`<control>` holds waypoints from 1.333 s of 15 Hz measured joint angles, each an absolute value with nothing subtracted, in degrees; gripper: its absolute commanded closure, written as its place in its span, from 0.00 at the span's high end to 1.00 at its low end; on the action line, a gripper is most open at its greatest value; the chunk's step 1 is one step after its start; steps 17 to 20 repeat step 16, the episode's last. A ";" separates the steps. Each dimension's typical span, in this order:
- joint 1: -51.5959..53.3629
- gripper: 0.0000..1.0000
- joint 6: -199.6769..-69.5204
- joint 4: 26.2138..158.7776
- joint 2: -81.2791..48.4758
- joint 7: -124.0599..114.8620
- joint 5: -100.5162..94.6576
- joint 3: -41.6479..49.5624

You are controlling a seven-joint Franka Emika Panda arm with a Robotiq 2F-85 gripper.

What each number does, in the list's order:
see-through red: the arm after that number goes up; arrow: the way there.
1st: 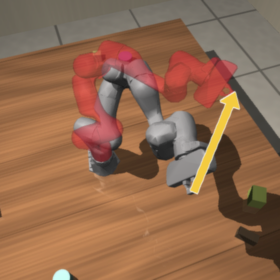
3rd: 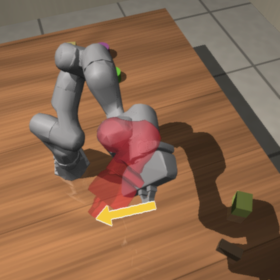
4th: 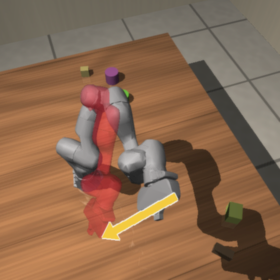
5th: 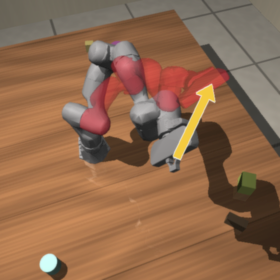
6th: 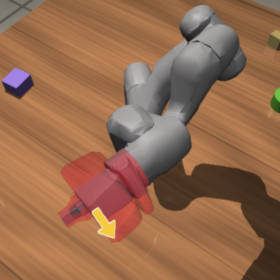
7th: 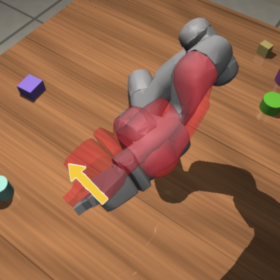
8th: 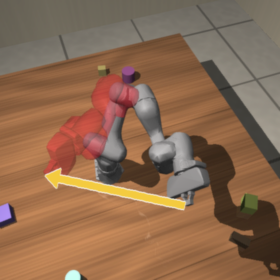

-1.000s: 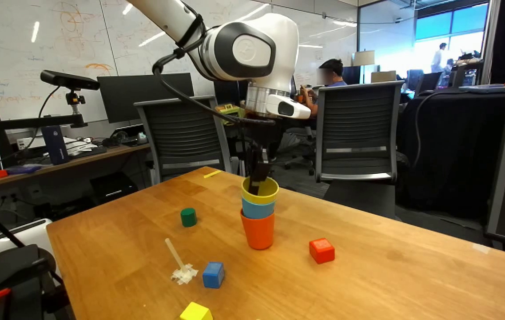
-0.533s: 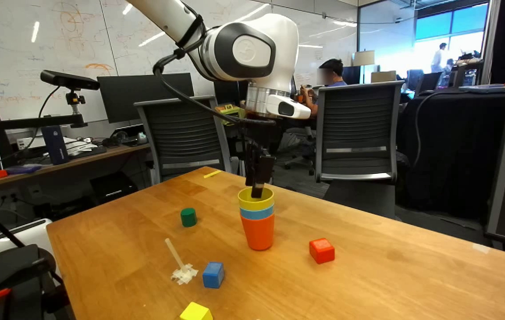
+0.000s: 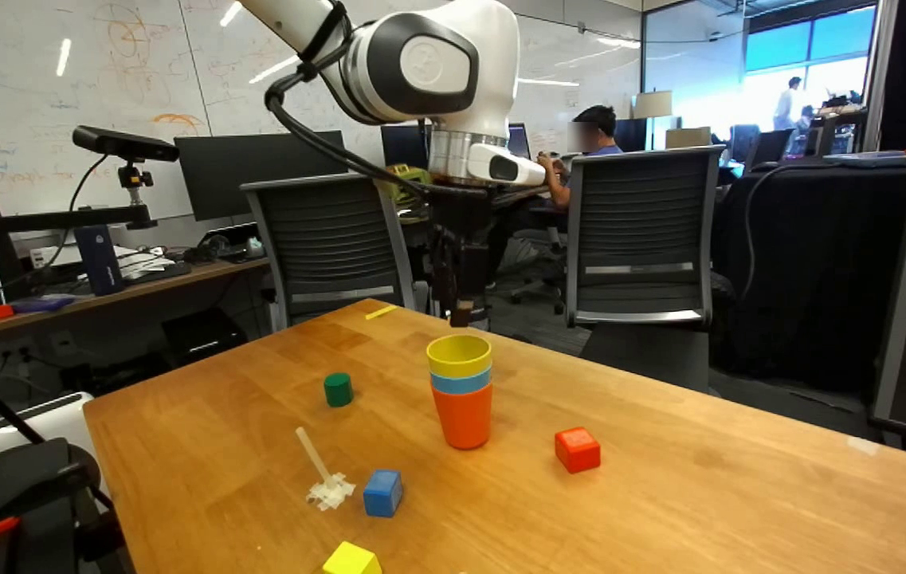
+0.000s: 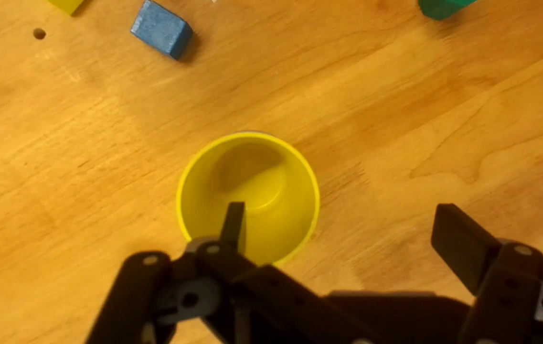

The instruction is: Put the yellow cup in the blue cup then put the blue cup in the orange cup

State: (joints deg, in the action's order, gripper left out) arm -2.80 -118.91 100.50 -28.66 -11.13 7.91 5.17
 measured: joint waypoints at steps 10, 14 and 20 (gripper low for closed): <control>-2.21 1.00 -117.66 123.69 -8.98 6.17 1.15 1.98; -2.17 1.00 -117.71 124.60 -8.40 6.80 0.92 1.98; -2.17 1.00 -117.72 124.62 -8.40 6.90 0.92 1.98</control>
